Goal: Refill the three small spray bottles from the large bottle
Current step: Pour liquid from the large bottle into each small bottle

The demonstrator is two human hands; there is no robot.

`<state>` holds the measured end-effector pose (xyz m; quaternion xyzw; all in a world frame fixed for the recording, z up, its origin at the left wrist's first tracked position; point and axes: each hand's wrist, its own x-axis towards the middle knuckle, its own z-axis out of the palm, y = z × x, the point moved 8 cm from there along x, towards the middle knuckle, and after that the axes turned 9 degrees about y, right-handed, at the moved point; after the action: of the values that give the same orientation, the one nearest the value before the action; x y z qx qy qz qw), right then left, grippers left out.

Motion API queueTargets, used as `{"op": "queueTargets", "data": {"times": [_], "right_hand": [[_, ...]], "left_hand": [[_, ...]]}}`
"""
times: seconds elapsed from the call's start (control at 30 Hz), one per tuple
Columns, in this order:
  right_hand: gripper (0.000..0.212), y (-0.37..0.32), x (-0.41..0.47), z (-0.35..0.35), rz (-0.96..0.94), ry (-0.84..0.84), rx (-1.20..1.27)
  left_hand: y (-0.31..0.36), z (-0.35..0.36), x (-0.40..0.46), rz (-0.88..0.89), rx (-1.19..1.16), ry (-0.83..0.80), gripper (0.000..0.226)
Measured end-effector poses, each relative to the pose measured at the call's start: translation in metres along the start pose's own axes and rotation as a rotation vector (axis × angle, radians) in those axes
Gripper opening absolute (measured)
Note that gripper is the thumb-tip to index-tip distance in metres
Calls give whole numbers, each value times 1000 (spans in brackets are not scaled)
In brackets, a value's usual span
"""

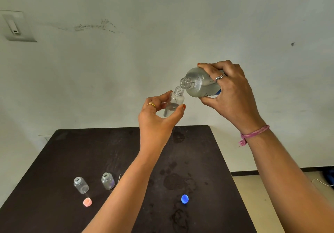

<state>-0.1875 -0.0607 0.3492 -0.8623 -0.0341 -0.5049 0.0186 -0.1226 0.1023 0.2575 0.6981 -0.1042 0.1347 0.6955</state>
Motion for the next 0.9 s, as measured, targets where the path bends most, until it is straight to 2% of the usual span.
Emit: {"op": "queueTargets", "data": {"times": [0.9], "right_hand": [[73, -2, 1, -2, 3, -6, 1]], "left_hand": [[3, -3, -2, 9, -23, 10, 35]]}}
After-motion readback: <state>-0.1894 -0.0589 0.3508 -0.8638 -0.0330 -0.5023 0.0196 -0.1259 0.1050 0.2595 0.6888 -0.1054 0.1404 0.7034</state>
